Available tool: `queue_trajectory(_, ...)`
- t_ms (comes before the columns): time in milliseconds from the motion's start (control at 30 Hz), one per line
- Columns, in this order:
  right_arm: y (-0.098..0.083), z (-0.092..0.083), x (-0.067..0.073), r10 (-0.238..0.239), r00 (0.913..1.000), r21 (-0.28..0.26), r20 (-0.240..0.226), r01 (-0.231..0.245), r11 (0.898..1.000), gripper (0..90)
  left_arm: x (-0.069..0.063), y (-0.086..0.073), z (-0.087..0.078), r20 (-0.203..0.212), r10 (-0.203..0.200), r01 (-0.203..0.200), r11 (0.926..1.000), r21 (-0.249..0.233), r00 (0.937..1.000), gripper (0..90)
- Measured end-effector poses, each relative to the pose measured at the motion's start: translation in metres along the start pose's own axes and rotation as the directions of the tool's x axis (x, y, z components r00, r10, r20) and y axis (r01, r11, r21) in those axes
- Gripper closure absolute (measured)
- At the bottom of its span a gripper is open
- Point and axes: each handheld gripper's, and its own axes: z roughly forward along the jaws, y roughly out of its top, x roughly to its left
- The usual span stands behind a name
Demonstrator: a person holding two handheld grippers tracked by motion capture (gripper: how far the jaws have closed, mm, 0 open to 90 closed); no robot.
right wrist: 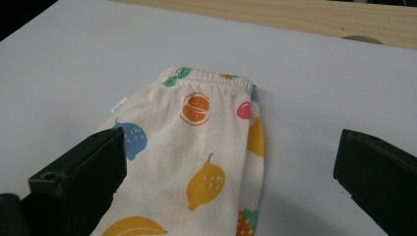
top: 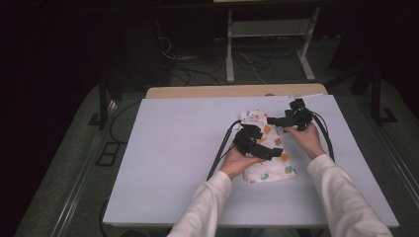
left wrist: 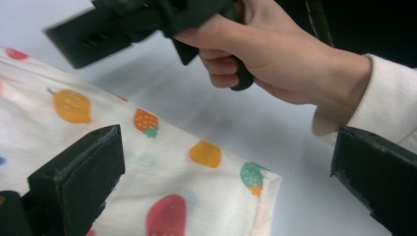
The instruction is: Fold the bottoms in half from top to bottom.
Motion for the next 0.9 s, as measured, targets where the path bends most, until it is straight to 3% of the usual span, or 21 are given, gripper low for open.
queue_trajectory(333,0.001,-0.002,0.003,-0.016,0.9996,-0.010,-0.023,0.016,1.000,0.0,0.019,0.012,-0.028,-0.060,-0.013,0.010,0.9990,-0.043,0.9981,0.0)
queue_trajectory(900,0.007,-0.012,-0.001,-0.018,0.9991,-0.021,-0.038,0.017,1.000,0.0,0.050,0.026,-0.044,-0.126,0.002,-0.004,0.9999,-0.011,0.9920,0.0)
